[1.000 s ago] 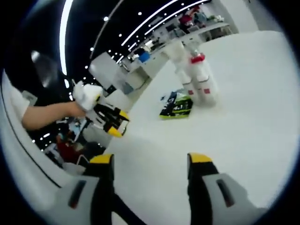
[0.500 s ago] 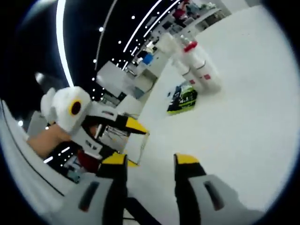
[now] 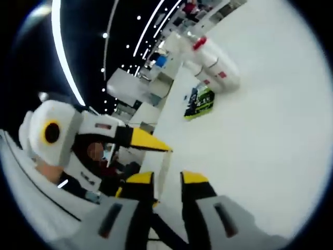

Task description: Arrange the skincare products in the storage area until every visible bottle or jar stands upright without overlapping.

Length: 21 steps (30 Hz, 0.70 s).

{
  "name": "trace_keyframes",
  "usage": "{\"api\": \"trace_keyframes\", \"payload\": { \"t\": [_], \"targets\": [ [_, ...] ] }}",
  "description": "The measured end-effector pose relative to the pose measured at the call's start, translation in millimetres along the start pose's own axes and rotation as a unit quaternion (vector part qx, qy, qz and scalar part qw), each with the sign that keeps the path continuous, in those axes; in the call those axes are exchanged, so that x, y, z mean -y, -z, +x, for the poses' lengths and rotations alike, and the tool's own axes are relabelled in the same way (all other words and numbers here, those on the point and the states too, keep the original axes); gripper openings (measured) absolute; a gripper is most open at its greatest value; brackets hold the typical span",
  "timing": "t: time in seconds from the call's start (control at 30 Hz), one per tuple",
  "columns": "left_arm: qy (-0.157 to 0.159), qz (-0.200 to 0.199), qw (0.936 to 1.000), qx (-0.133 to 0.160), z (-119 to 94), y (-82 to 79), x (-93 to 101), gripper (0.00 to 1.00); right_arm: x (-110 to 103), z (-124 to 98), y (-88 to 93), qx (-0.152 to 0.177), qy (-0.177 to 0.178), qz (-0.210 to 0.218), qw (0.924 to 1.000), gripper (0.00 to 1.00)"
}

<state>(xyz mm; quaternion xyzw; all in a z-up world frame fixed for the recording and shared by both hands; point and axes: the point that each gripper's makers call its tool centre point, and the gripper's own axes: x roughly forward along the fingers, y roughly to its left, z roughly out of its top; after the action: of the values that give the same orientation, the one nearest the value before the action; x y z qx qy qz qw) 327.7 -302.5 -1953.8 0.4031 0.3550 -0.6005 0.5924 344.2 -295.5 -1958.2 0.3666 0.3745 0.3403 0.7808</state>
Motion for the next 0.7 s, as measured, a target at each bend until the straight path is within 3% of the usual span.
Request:
{"api": "trace_keyframes", "payload": {
  "t": [0.27,0.5,0.7],
  "targets": [
    [-0.007,0.019,0.9997,0.013,-2,-17.5,4.7,0.39,-4,0,1.0,-0.020,-0.008,0.010,0.9997,0.03],
    [-0.008,0.016,0.9994,0.030,-5,-22.2,7.0,0.39,-7,-7,1.1,-0.016,-0.015,0.013,0.9997,0.00],
    [-0.034,-0.042,0.9966,0.062,-14,-15.1,-1.2,0.40,-5,-12,-0.9,-0.011,-0.015,0.011,0.9998,0.00]
  ]
}}
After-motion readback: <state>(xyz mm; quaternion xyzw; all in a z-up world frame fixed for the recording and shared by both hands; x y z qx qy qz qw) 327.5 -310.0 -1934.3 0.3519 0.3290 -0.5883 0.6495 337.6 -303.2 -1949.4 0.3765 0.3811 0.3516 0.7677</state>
